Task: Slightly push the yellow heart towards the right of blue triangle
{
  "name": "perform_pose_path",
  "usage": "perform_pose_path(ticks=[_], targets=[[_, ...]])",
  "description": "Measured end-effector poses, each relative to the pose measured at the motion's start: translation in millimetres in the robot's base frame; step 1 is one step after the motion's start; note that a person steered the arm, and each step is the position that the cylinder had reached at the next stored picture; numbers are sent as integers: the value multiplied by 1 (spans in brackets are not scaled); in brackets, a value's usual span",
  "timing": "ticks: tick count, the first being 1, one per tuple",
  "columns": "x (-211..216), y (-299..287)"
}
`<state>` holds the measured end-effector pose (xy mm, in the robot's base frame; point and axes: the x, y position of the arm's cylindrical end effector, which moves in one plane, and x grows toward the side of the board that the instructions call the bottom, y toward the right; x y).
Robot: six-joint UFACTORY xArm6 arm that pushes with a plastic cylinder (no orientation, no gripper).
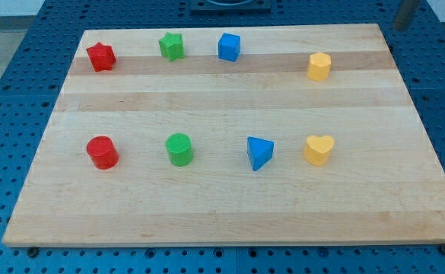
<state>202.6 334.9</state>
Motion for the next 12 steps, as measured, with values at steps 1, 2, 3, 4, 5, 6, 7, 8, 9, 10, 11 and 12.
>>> perform_pose_path(ticks=[1,2,3,4,5,6,7,8,9,10,11,12], targets=[[0,0],[40,-30],[78,-45],[77,-53],[70,-98],[70,-98],[149,-116],[156,-117],[190,-117],[261,-116],[287,-116],[321,-116]])
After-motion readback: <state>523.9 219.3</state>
